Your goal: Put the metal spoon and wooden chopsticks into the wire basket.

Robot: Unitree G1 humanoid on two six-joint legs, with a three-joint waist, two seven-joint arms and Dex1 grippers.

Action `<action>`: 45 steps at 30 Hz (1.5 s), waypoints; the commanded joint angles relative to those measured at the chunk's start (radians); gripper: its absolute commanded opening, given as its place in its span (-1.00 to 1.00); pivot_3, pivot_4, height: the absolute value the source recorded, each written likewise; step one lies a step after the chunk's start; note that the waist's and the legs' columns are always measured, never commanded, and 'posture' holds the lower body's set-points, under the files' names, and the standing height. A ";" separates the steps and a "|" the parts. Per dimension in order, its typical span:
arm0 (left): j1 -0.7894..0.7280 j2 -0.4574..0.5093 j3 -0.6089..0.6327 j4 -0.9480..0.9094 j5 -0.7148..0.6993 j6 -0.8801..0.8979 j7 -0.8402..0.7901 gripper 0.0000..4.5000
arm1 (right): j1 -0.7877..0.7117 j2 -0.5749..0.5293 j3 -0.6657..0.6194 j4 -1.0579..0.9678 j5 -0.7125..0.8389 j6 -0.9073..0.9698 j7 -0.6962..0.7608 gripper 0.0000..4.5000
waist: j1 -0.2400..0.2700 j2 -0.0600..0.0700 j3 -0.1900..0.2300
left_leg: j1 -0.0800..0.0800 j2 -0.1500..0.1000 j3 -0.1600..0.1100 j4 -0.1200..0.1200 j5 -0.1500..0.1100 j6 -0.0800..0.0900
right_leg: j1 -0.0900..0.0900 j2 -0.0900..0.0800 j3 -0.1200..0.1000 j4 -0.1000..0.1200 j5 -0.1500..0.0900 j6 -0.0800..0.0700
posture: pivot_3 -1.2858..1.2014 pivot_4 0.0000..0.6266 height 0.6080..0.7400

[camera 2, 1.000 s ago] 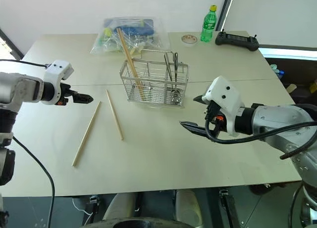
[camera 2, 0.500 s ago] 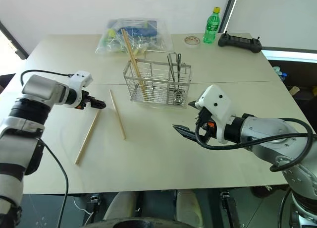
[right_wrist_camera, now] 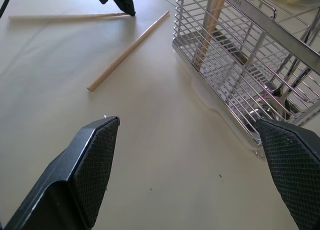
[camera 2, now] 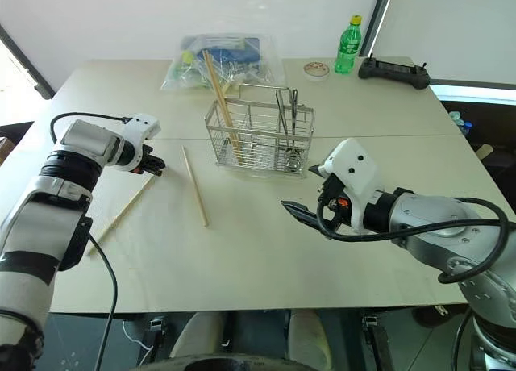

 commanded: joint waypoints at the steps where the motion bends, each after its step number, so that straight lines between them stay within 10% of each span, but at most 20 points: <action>1: 0.004 -0.013 0.032 0.070 0.015 0.021 0.013 -1.00 | 0.008 0.000 -0.037 -0.021 0.014 -0.031 -0.003 1.00 | -0.001 0.000 0.000 | 0.000 0.000 0.000 0.000 0.000 0.000 | 0.000 0.000 0.000 0.000 0.000 0.000 | 0.03 -0.52 0.78; 14: -0.169 0.118 0.482 0.235 -0.140 -0.050 0.334 -1.00 | 0.053 -0.013 -0.039 -0.011 -0.004 -0.066 0.016 1.00 | -0.024 -0.013 0.007 | -0.002 0.002 -0.002 -0.002 0.000 0.000 | -0.004 0.002 -0.001 0.002 0.002 0.005 | 0.03 -0.52 0.78; 21: -0.325 0.103 0.687 0.098 -0.255 -0.601 0.442 -1.00 | 0.041 0.038 -0.035 0.023 0.013 -0.077 -0.022 1.00 | -0.005 -0.016 0.008 | -0.003 0.001 0.000 -0.002 0.000 -0.001 | -0.004 -0.001 -0.001 -0.001 0.003 0.007 | 0.03 -0.52 0.78; 34: -0.266 -0.237 0.626 -0.422 -0.448 -0.547 0.341 -1.00 | 0.021 0.067 -0.019 0.020 0.079 -0.060 -0.100 1.00 | 0.000 -0.016 0.007 | -0.003 -0.002 0.001 0.000 0.000 -0.001 | -0.001 -0.002 -0.001 -0.003 0.003 0.007 | 0.03 -0.52 0.78; 45: -0.197 -0.316 0.530 -0.479 -0.436 -0.553 0.276 -1.00 | 0.045 0.060 -0.038 -0.001 0.164 -0.070 -0.212 1.00 | -0.007 -0.015 0.007 | -0.002 0.000 0.001 -0.001 0.000 -0.001 | -0.001 0.001 0.000 -0.002 0.003 0.006 | 0.03 -0.52 0.78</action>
